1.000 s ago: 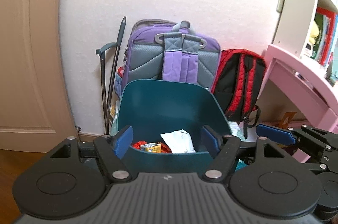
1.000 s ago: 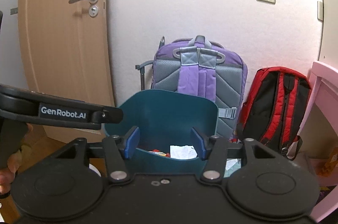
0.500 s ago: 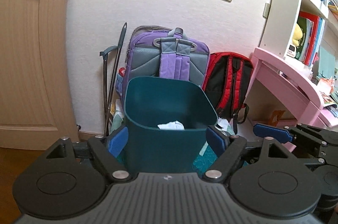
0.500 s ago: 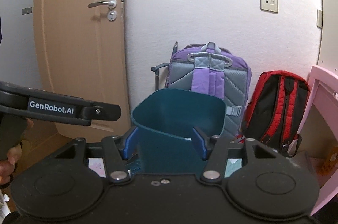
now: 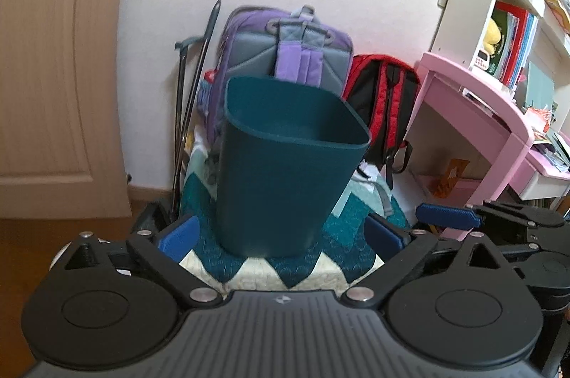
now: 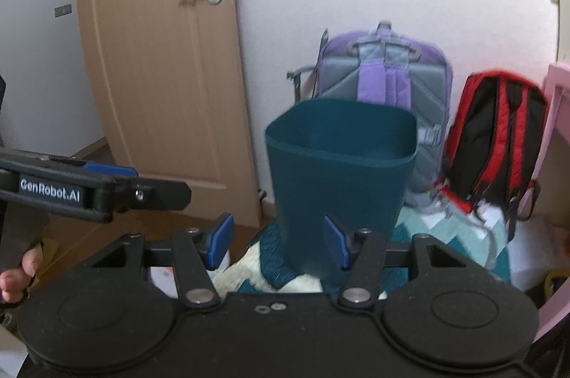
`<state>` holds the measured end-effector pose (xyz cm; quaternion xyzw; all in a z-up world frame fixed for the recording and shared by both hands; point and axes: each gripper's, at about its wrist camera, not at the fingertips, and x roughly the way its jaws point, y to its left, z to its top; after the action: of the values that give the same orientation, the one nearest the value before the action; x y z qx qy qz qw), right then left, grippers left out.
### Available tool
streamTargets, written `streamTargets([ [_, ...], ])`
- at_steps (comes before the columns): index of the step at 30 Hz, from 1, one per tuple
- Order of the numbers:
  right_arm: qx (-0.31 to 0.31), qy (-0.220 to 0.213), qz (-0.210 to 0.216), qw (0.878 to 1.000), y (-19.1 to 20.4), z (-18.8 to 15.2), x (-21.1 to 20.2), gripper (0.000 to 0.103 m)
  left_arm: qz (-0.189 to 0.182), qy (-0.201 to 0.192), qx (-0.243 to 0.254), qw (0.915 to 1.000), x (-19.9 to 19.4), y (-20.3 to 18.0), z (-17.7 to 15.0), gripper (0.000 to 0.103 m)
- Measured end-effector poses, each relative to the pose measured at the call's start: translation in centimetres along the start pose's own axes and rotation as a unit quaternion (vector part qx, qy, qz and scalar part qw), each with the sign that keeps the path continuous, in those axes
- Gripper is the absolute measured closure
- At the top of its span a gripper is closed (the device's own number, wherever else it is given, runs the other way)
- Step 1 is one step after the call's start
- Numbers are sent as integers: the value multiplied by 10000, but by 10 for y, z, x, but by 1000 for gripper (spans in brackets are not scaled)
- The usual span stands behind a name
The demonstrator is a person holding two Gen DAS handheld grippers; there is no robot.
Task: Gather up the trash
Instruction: 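Withdraw both tools and lower them toward the remaining floor trash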
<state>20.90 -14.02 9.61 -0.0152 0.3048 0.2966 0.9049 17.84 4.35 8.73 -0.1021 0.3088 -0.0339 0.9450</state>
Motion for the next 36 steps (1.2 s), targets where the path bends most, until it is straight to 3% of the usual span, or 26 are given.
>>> streamTargets([
  [6, 307, 498, 135, 9982, -5, -47, 38, 48, 55, 241, -73, 9997, 31, 25, -39, 1],
  [10, 499, 901, 204, 9945, -9, -85, 73, 48, 40, 648, -256, 9976, 66, 48, -67, 1],
  [17, 782, 1739, 204, 9814, -20, -148, 146, 48, 333, 1358, -485, 9890, 137, 92, -118, 1],
  [22, 1014, 2291, 172, 9679, -29, -191, 196, 48, 554, 1948, -523, 9779, 189, 119, -154, 1],
  [28, 1404, 2995, 75, 9437, -41, -244, 259, 48, 755, 2619, -434, 9611, 248, 143, -193, 1],
  [36, 1752, 3858, -135, 9057, -43, -313, 329, 48, 988, 3475, 331, 9319, 329, 162, -255, 1],
])
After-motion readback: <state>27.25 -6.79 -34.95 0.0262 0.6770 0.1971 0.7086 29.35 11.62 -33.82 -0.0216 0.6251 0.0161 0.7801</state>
